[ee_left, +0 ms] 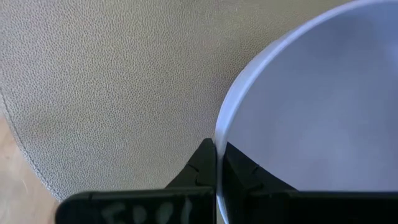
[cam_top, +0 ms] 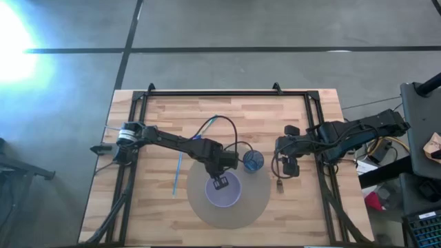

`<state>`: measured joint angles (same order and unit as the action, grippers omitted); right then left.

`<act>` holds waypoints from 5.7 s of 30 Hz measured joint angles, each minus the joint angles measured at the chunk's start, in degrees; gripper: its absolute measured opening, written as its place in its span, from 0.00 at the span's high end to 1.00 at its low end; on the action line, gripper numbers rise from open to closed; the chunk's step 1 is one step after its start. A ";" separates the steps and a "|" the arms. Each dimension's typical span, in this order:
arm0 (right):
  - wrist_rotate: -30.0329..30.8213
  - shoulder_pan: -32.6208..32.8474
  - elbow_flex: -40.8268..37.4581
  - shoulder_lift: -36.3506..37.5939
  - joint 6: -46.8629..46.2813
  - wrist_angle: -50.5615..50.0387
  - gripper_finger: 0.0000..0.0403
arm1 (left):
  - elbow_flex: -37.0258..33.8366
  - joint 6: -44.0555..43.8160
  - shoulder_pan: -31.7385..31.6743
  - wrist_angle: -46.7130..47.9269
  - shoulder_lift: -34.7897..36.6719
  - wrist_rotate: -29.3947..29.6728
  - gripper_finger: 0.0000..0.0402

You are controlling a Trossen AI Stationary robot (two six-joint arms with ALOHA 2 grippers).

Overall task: Pick & Place Utensil
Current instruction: Put the bowl on the mat to the bottom left of the cup, then put the fork into the bowl

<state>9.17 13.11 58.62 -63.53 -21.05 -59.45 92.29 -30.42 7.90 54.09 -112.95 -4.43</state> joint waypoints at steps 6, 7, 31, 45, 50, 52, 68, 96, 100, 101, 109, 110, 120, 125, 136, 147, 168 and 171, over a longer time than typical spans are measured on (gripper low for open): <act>-0.02 0.00 -0.14 0.01 -0.01 -0.04 0.50 | -0.07 0.04 0.00 0.04 -0.17 -0.07 0.99; -0.02 0.01 -0.14 0.02 -0.01 -0.04 0.50 | -0.07 0.03 0.00 0.04 -0.17 -0.07 0.99; -0.04 0.00 -0.14 0.02 0.01 -0.01 0.50 | -0.69 1.45 -0.04 -0.21 -0.17 -0.33 0.92; -0.12 0.00 -0.14 0.01 -0.30 -0.01 0.50 | -0.36 2.44 -0.20 -0.47 -0.17 -0.84 0.76; -0.15 -0.01 -0.14 0.02 -1.49 -0.06 0.50 | 1.56 3.91 -0.30 -0.18 0.06 -1.07 0.71; -0.15 0.01 -0.14 0.02 -1.52 -0.04 0.50 | 2.69 4.83 -0.32 0.87 0.28 -1.07 0.70; -0.19 0.23 -0.14 0.02 -8.18 -0.34 0.50 | 17.24 11.37 -0.59 16.00 0.64 0.57 0.68; -0.15 8.87 -0.77 0.02 -31.10 -2.11 0.50 | 6.91 5.36 -0.80 17.96 18.00 18.16 0.69; -0.14 9.73 -0.77 -0.01 -36.53 -2.09 0.50 | -0.83 5.10 -0.87 12.24 23.38 18.14 0.69; -0.14 9.91 -0.77 -0.02 -37.93 -2.10 0.50 | -2.79 5.00 -0.90 10.76 24.79 18.12 0.69; -0.07 10.31 -0.80 -0.35 -47.89 -2.16 0.50 | -18.30 4.87 -1.71 -1.27 36.50 18.04 0.69; -0.05 10.31 -0.80 -0.34 -49.13 -2.17 0.50 | -19.88 4.88 -1.99 -2.22 37.89 18.05 0.69; -0.46 11.10 1.51 -0.33 -55.76 -3.82 0.50 | -31.97 6.37 -6.25 -9.87 47.89 18.08 0.69; -0.19 11.42 6.56 -0.35 -55.95 -4.98 0.50 | -33.59 7.11 -7.44 -10.13 49.60 18.05 0.69; 4.50 11.38 13.86 -0.39 -61.44 -18.06 0.50 | -32.63 11.58 -8.33 -10.78 49.81 18.05 0.69; 1.01 11.51 10.90 -6.91 -65.53 -17.89 0.50 | -32.63 11.85 -8.33 -10.73 49.79 18.05 0.69; -1.97 11.88 0.57 -14.92 -62.39 -12.01 0.50 | -32.63 11.83 -8.33 -10.65 49.79 18.03 0.69; -2.86 11.90 -2.72 -13.48 -62.74 -5.68 0.50 | -32.63 11.83 -8.33 -10.61 49.77 18.03 0.69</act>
<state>6.31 25.02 55.90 -77.01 -83.79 -65.13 59.66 -18.59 -0.43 43.48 -63.18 13.61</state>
